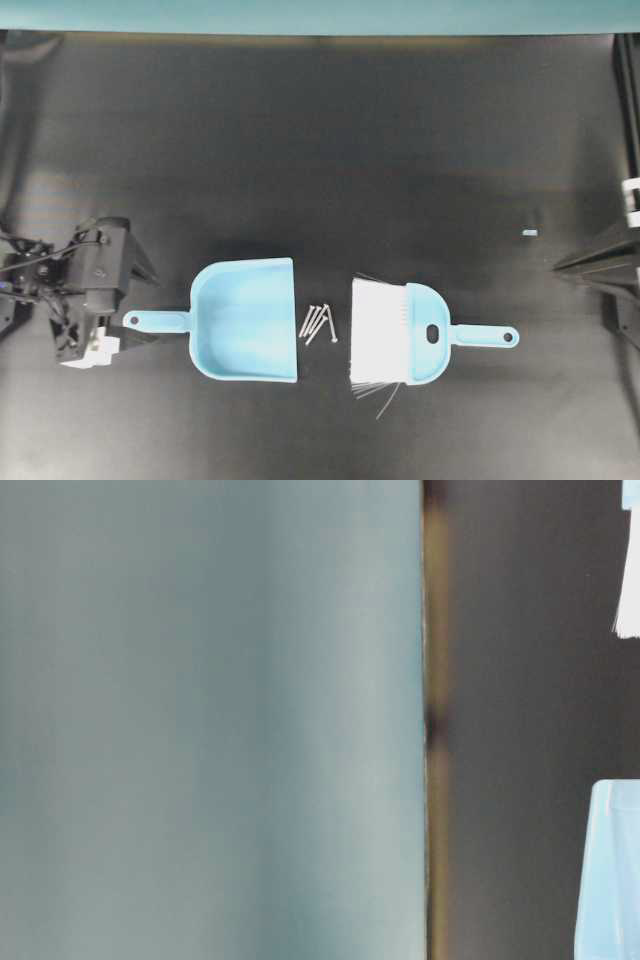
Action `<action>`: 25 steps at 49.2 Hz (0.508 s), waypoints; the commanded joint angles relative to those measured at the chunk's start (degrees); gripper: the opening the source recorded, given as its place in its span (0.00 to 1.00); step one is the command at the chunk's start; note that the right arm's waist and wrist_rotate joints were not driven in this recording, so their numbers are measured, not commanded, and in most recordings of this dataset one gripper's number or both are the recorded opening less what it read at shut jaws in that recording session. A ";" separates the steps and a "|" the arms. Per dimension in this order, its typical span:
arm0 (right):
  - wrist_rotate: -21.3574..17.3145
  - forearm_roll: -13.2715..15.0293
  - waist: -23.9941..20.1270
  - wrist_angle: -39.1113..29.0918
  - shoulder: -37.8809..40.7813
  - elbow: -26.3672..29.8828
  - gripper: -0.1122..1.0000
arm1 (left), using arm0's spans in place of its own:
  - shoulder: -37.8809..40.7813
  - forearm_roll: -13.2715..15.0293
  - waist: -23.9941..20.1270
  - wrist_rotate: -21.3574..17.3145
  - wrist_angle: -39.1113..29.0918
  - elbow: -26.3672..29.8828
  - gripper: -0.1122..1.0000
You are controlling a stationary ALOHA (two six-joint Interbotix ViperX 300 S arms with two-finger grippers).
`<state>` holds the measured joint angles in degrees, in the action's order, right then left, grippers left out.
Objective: Hold the dustpan with the left arm, while a human hand uses a hand brush to gather screws into the dustpan.
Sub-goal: 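Move the left gripper onto the dustpan handle and close it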
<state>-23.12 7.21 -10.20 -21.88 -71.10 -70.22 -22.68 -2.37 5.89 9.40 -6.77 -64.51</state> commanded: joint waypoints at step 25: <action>0.00 0.18 0.00 -0.26 -6.50 -5.45 0.16 | 13.97 -0.18 -1.76 1.58 10.55 1.05 0.88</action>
<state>-23.12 7.21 -10.20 -21.80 -77.61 -75.85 -9.93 -2.37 4.22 10.55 1.67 -64.42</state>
